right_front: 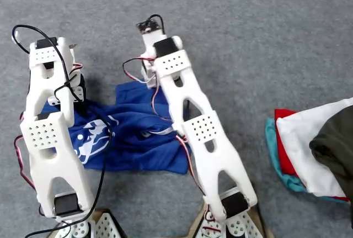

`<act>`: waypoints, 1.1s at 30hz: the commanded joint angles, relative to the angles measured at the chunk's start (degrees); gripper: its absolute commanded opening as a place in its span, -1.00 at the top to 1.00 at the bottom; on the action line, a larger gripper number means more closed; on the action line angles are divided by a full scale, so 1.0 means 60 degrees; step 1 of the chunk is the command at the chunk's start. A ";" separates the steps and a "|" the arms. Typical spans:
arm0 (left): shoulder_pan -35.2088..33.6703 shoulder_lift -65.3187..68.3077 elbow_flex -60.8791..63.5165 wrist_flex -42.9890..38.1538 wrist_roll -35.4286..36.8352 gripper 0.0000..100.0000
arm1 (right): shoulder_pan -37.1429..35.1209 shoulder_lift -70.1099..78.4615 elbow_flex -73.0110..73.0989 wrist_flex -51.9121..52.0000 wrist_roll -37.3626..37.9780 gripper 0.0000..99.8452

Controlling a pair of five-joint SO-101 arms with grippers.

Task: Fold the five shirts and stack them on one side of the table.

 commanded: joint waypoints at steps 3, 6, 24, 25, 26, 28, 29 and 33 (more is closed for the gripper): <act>-0.0073 -0.0359 0.0044 0.0088 -0.0044 0.96 | 0.0022 -0.0037 -0.0212 0.0073 0.0000 0.99; -0.0073 -0.0359 0.0044 0.0088 -0.0044 0.96 | 0.0037 -0.0051 -0.0227 0.0132 0.0000 0.99; -0.0659 -0.2806 -0.4088 0.0088 -0.0015 0.96 | 0.0930 -0.5429 -0.2117 0.0527 0.0000 0.99; -0.0659 -0.3114 -0.4088 0.0088 -0.0029 0.96 | 0.1033 -0.5927 -0.2044 0.0527 0.0000 0.99; -0.0659 -0.3436 -0.4088 0.0088 -0.0029 0.96 | 0.1150 -0.6366 -0.2029 0.0527 0.0000 0.99; -0.0659 -0.4110 -0.4059 0.0088 -0.0029 0.96 | 0.1370 -0.7216 -0.2015 0.0542 0.0000 0.99; -0.0645 -0.4476 -0.4059 0.0088 -0.0029 0.96 | 0.1502 -0.7597 -0.2015 0.0542 0.0000 0.99; -0.0615 -0.6161 -0.4059 0.0088 -0.0029 0.96 | 0.1810 -0.8989 -0.2000 0.0586 0.0234 0.99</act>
